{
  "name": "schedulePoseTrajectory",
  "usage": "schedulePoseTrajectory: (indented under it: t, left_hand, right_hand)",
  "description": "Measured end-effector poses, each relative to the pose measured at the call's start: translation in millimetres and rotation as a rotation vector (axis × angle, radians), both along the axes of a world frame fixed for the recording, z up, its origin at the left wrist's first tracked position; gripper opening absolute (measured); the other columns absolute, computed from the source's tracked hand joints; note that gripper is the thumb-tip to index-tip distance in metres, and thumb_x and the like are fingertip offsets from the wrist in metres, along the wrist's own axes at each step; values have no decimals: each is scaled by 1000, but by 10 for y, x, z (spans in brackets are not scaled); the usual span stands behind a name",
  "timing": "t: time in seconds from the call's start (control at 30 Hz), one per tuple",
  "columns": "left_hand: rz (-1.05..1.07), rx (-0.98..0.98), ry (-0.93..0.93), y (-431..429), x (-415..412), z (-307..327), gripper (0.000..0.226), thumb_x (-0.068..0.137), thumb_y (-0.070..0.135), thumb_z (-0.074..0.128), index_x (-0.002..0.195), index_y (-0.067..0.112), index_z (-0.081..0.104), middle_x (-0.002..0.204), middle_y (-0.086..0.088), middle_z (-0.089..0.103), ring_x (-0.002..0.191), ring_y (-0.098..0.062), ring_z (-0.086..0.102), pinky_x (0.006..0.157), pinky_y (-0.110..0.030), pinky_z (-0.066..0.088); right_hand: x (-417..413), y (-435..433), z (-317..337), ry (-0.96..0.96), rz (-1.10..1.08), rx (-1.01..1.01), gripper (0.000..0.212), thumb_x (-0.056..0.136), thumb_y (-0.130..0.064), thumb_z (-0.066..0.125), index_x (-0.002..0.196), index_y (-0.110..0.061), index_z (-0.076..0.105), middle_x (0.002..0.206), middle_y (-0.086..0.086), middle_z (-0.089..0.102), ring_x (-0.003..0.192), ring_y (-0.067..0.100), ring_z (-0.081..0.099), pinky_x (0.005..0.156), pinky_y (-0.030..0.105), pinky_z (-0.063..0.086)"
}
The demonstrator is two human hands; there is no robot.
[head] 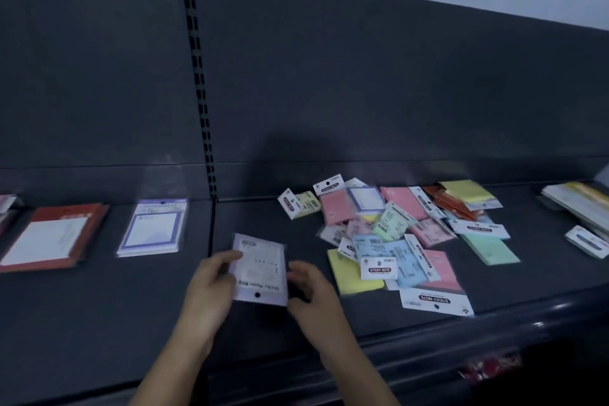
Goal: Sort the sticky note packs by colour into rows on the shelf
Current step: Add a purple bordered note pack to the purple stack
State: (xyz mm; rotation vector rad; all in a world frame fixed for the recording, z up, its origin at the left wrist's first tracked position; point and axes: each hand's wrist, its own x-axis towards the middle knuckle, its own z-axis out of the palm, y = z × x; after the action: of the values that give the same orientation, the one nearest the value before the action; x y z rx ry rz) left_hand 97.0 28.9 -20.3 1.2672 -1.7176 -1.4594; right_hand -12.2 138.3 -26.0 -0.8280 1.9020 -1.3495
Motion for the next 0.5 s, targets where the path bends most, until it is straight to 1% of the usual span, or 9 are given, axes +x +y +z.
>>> schedulePoseTrajectory:
  t: [0.07, 0.1, 0.17, 0.2, 0.27, 0.33, 0.37, 0.43, 0.5]
  left_hand:
    - [37, 97, 150, -34, 76, 155, 44, 86, -15, 36, 93, 16, 67, 113, -13, 61, 95, -24, 61, 70, -21, 50]
    - [32, 148, 213, -46, 110, 239, 41, 87, -14, 37, 94, 12, 68, 107, -12, 65, 89, -21, 63, 63, -16, 52]
    - [-11, 258, 300, -69, 154, 379, 37, 89, -11, 37, 96, 6, 69, 93, -12, 72, 76, -17, 68, 56, -13, 52]
    - [-37, 292, 324, -89, 172, 433, 37, 89, -11, 37, 96, 5, 69, 88, -11, 74, 71, -16, 69, 55, -14, 52]
    - [-93, 310, 349, -149, 211, 511, 38, 86, -11, 36, 97, 3, 70, 87, -12, 74, 73, -16, 69, 57, -15, 53]
    - [-143, 309, 372, -224, 254, 551, 40, 84, -13, 35, 98, 2, 69, 90, -14, 73, 78, -20, 68, 60, -17, 55]
    - [-158, 302, 387, -256, 269, 555, 41, 84, -14, 34, 99, 2, 69, 90, -14, 73, 77, -22, 69, 61, -19, 56]
    - [-187, 255, 392, -294, 255, 545, 39, 88, -13, 36, 101, 5, 68, 87, -11, 73, 66, -19, 68, 58, -20, 56]
    - [-218, 172, 353, -278, 193, 521, 34, 89, -11, 45, 102, 13, 67, 84, -6, 70, 66, -15, 64, 59, -20, 55]
  right_hand:
    - [-51, -26, 54, -198, -86, -115, 49, 80, 17, 41, 103, -23, 57, 103, 1, 64, 96, 8, 61, 80, 19, 49]
    - [-65, -42, 69, -231, -109, -151, 49, 80, 20, 40, 102, -20, 60, 100, 5, 66, 91, 11, 63, 79, 21, 51]
    - [-48, -70, 96, -252, -112, -215, 45, 80, 21, 43, 100, -14, 64, 96, 9, 67, 85, 13, 64, 75, 23, 53]
    - [-28, -87, 117, -254, -115, -242, 42, 81, 19, 47, 98, -14, 66, 97, 12, 67, 84, 13, 65, 73, 23, 53]
    - [-7, -120, 153, -224, -147, -285, 35, 82, 14, 55, 91, -16, 69, 100, 15, 65, 85, 11, 66, 76, 24, 53]
    - [-9, -139, 203, -135, -182, -322, 31, 83, 9, 59, 86, -20, 71, 100, 15, 64, 87, 9, 66, 80, 25, 52]
    - [-21, -147, 237, -86, -199, -336, 32, 83, 7, 61, 83, -23, 71, 98, 14, 64, 86, 7, 65, 80, 23, 52]
    - [-68, -168, 296, -23, -245, -368, 34, 82, 5, 63, 78, -28, 71, 88, 7, 66, 79, 1, 63, 74, 17, 49]
    - [-113, -204, 340, -27, -292, -365, 28, 81, -1, 67, 75, -28, 71, 83, 1, 68, 76, 2, 62, 72, 15, 48]
